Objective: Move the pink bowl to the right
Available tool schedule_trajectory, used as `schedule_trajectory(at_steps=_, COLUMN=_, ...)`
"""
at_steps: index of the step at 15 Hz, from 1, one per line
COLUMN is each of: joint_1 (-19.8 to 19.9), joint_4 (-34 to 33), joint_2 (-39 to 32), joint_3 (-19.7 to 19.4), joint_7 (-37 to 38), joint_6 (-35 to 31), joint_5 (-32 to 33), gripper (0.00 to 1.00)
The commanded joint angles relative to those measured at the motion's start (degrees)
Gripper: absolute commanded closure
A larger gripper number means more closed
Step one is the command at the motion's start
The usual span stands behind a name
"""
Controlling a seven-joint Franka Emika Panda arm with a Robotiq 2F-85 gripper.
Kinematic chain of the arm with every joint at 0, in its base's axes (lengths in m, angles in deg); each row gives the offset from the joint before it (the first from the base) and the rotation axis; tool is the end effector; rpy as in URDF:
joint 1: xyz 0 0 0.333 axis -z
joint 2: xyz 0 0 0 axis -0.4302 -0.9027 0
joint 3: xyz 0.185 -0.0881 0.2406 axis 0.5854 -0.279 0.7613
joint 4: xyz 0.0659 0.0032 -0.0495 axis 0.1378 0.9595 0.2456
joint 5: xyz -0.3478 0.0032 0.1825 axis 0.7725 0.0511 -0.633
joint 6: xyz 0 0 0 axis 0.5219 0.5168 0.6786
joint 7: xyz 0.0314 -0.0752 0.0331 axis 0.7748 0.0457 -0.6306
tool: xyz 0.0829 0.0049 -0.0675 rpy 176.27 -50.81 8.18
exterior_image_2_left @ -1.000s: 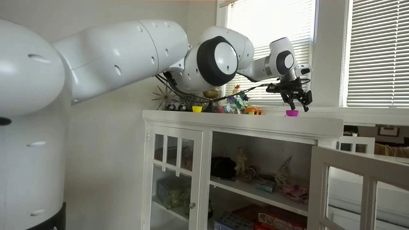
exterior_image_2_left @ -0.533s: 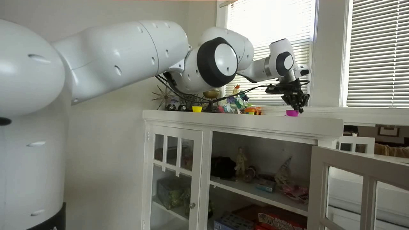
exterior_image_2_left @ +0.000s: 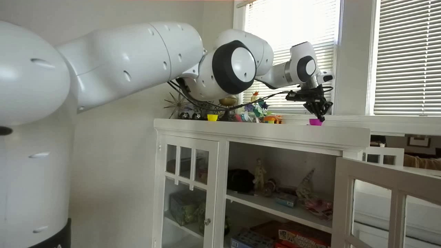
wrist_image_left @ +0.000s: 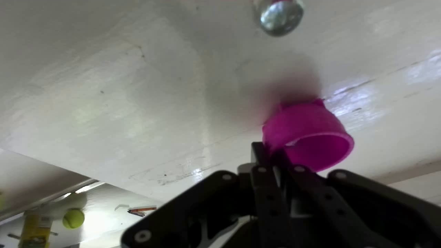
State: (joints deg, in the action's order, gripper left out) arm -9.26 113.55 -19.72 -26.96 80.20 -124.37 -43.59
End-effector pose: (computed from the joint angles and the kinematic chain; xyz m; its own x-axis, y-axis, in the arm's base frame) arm 0.7889 -0.2519 0.4983 0.6341 -0.4702 0.6139 -0.5141 -0.8494 -0.1197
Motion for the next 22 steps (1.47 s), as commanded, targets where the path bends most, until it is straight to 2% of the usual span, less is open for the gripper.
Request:
schedule_trajectory(at_steps=1, joint_1=-0.40, joint_4=-0.72, joint_2=1.11, joint_3=0.38, joint_7=-1.18, joint_6=2.23, joint_5=-0.69, gripper=0.98)
schedule_trajectory(at_steps=10, joint_1=-0.76, joint_4=0.73, joint_2=8.31, joint_3=0.98, joint_7=-7.09, joint_6=8.16, joint_5=-0.70, gripper=0.98)
schedule_trajectory(at_steps=15, joint_1=-0.58, joint_4=0.94, joint_2=12.28, joint_3=3.21, joint_7=-11.58, joint_6=12.63, joint_5=-1.96, gripper=0.98)
schedule_trajectory(at_steps=22, joint_1=-1.17, joint_4=0.97, joint_2=16.36, joint_3=5.79, joint_7=-14.17, joint_6=19.12, joint_5=-2.94, gripper=0.98)
